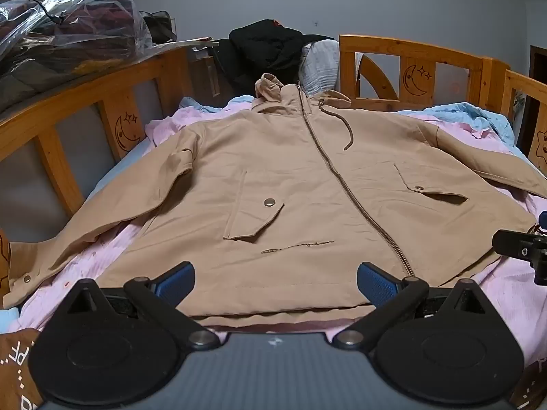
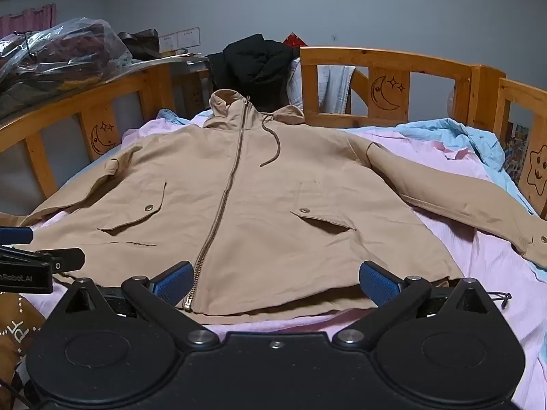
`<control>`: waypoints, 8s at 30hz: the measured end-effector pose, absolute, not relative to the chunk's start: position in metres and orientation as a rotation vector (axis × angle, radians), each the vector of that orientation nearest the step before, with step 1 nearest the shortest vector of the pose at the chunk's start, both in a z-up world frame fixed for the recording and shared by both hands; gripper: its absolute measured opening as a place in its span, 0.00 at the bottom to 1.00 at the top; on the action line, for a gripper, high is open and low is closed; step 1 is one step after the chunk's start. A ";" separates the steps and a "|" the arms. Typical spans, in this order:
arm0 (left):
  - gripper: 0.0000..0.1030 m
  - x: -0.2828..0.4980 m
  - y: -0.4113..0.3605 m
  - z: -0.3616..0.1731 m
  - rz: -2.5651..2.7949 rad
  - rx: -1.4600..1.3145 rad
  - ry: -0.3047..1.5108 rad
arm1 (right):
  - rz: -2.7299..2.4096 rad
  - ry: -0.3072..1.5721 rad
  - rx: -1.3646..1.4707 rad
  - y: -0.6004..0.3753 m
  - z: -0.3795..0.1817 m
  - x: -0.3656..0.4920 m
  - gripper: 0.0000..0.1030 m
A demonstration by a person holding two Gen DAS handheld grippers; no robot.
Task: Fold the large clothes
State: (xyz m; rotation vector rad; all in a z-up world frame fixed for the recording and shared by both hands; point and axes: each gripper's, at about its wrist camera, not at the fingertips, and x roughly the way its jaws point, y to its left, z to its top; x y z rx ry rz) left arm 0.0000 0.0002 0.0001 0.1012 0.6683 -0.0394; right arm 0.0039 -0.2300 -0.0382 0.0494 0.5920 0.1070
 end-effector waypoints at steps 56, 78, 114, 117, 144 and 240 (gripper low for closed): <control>1.00 0.001 0.000 -0.002 -0.034 0.114 0.676 | 0.102 0.608 0.076 -0.234 -0.039 0.005 1.00; 1.00 0.001 0.000 -0.002 -0.034 0.117 0.678 | 0.102 0.609 0.078 -0.234 -0.038 0.005 1.00; 1.00 0.154 -0.099 0.029 -0.307 0.130 0.903 | -0.485 0.615 0.663 -0.400 -0.047 0.064 0.93; 1.00 0.162 -0.116 0.015 -0.361 0.117 0.899 | -0.669 0.545 0.811 -0.446 -0.066 0.067 0.84; 0.99 0.246 -0.091 0.146 -0.425 -0.056 0.774 | -0.584 0.029 0.597 -0.489 0.040 0.105 0.06; 0.00 0.298 0.078 -0.052 -0.162 -0.416 0.784 | 0.323 0.840 0.180 -0.385 -0.107 0.378 0.05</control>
